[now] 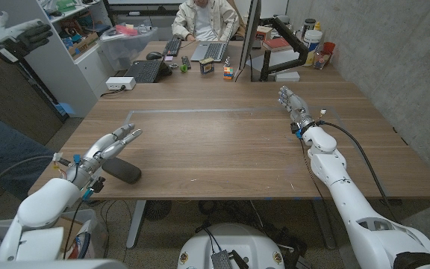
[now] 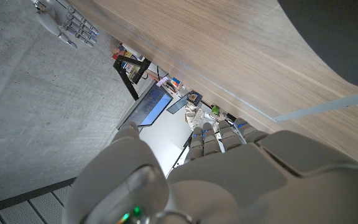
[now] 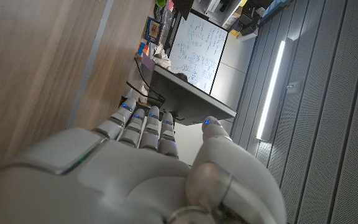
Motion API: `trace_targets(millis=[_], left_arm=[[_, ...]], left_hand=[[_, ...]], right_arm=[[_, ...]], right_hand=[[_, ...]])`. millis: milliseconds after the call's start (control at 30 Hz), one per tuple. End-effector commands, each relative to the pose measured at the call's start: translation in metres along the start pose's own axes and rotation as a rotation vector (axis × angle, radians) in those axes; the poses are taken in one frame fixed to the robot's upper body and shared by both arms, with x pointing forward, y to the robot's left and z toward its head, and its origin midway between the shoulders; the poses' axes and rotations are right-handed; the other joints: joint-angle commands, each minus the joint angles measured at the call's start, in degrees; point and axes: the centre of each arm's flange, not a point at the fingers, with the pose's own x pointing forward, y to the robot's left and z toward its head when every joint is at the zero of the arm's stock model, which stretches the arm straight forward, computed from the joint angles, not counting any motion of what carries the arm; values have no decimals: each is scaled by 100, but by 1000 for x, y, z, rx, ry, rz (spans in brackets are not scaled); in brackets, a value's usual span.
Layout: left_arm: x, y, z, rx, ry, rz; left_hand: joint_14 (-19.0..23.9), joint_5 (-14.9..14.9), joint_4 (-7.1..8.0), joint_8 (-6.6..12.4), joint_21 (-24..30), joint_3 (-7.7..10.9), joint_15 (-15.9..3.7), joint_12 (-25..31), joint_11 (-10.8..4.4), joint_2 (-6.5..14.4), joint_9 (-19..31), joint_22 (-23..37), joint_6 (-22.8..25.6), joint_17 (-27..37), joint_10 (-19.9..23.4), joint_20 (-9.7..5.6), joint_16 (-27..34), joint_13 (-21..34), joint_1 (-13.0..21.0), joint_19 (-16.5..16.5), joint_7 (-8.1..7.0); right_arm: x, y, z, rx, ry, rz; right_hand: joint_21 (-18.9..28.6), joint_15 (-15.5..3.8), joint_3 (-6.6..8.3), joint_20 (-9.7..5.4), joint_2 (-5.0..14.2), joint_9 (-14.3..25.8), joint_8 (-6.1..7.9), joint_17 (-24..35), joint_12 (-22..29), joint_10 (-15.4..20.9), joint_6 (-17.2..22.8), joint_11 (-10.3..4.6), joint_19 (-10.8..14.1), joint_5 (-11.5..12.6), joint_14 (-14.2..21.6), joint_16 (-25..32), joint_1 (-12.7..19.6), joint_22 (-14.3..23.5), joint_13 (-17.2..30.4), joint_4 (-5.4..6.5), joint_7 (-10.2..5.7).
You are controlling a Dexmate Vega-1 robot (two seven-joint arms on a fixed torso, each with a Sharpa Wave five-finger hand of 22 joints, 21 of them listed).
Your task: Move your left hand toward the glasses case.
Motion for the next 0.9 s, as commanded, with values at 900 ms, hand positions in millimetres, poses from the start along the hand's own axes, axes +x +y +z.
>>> trace_targets(millis=[900], left_arm=[[-13, 8, -7, 60, 81, 28]], left_hand=[[18, -43, -32, 26, 39, -16, 33, 25, -16, 19, 39, 31, 26, 34, 22, 51, 28, 18, 115, -22, -22]], right_arm=[[-5, -6, -4, 2, 7, -10]], right_hand=[[-64, 3, 25, -34, 0, 10, 29, 27, -16, 70, -6, -1, 43, 24, 40, -7, -33, 9, 16, -18, -27]])
